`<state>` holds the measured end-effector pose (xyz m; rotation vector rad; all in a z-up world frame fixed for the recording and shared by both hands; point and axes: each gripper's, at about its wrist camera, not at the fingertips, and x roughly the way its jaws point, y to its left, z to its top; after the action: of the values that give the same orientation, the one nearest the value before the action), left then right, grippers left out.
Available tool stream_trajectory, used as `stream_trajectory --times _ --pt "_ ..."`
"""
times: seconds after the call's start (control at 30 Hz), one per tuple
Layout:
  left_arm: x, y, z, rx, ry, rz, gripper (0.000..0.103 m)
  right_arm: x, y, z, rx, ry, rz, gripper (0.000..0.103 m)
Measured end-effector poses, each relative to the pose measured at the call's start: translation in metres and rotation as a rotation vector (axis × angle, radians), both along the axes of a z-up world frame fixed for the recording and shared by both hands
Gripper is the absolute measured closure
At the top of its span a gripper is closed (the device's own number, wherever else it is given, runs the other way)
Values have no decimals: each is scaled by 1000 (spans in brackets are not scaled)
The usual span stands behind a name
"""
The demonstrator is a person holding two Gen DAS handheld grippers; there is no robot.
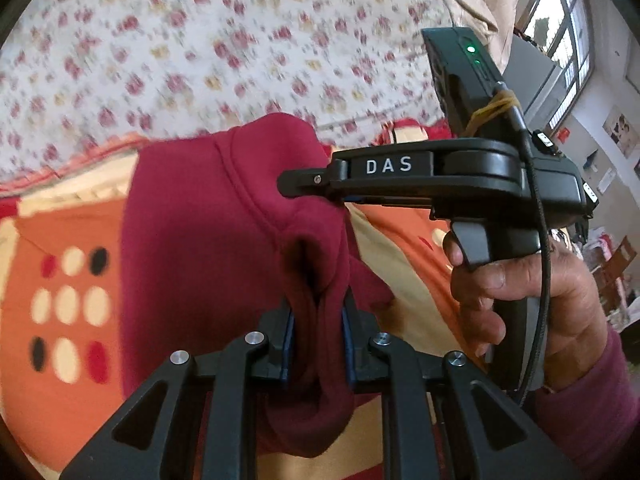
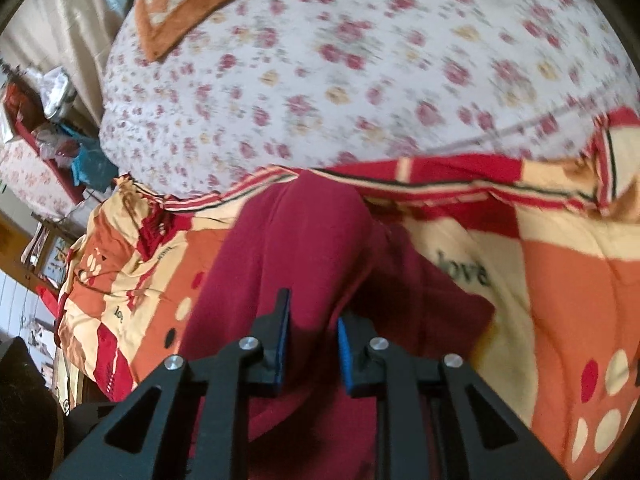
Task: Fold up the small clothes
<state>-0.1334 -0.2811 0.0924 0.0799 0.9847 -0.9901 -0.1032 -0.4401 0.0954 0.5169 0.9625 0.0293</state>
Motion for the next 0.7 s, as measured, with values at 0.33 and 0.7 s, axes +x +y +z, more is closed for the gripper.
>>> stream_trajectory --times 0.33,0.7 --pt "3 -10 -9 19 35 -13 103 -12 -28 -29 15 27 -61 84" --pt "4 64 28 -27 -31 -56 94 -48 -31 5 -97 -55 -114 50"
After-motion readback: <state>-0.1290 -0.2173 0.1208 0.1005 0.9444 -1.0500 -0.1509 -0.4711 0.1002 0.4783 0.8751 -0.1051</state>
